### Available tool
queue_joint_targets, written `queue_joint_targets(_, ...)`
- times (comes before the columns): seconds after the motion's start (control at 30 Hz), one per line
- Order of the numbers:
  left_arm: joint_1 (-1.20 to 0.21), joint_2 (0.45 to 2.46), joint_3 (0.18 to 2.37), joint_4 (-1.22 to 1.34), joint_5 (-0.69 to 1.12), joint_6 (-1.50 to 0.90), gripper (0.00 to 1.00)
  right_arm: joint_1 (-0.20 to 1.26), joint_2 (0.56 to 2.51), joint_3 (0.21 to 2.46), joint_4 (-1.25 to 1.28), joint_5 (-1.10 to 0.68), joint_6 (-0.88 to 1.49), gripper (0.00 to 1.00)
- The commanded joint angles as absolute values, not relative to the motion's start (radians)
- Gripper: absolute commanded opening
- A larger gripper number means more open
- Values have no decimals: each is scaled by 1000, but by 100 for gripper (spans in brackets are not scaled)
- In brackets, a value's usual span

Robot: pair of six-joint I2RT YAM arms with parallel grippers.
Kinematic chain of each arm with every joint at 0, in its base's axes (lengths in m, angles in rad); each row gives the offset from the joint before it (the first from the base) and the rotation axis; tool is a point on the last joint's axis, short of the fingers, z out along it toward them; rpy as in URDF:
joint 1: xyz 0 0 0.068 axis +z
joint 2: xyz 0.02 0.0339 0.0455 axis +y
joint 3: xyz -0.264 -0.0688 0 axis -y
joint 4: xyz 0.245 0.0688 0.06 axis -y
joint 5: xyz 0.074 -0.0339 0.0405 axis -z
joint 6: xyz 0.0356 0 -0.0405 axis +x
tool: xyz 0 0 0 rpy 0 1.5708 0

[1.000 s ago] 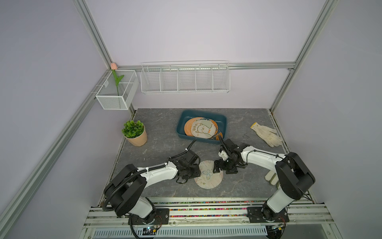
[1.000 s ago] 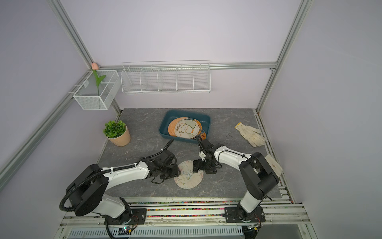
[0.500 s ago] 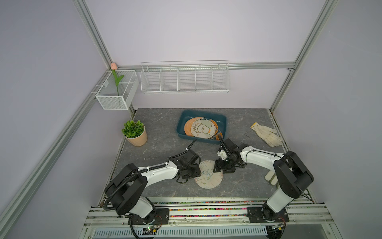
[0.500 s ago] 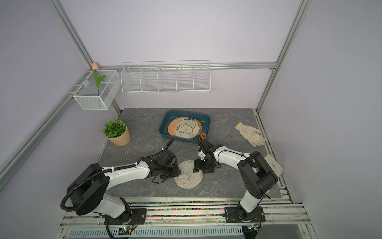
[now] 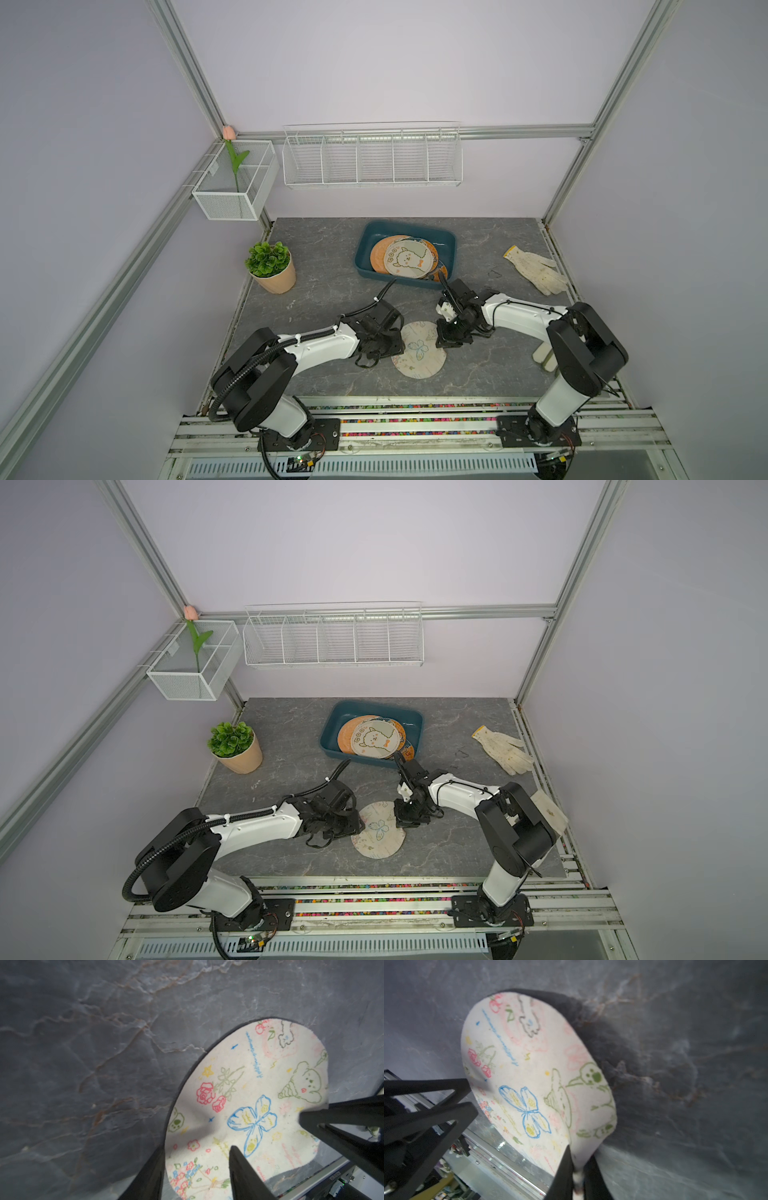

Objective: Put the coasters into the storage box
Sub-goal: Pick up the coaster from the center of the board, then place the coaster in the storage box.

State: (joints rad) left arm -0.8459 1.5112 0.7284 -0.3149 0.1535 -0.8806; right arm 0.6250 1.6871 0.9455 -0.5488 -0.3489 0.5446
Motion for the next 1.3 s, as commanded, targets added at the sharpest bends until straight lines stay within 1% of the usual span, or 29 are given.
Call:
queue_joint_targets(0.0, -854, 1537, 740, -348, 133, -877, 52, 623, 1691, 949, -559, -364, 536, 7)
queue_joint_targets(0.1, -854, 1527, 747, -360, 125, -878, 54, 622, 1678, 956, -580, -365, 529, 7)
queue_joint_targets(0.27, -834, 1489, 758, -378, 115, -881, 64, 619, 1622, 989, -638, -373, 519, 7)
queue_joint_targets(0.43, -757, 1429, 756, -386, 129, -867, 72, 610, 1570, 1091, -727, -385, 494, 7)
queue_joint_targets(0.57, -696, 1392, 774, -431, 120, -832, 75, 593, 1562, 1202, -781, -397, 478, 7)
queue_joint_targets(0.7, -675, 1385, 802, -474, 98, -805, 77, 567, 1584, 1319, -802, -418, 473, 7)
queue_joint_targets(0.87, -667, 1381, 812, -469, 100, -796, 80, 528, 1665, 1504, -819, -447, 459, 7)
queue_joint_targets(1.0, -663, 1378, 814, -454, 107, -792, 82, 506, 1759, 1633, -770, -478, 479, 7)
queue_joint_targets(1.27, -656, 1355, 801, -445, 106, -794, 84, 489, 2036, 1949, -636, -555, 569, 7)
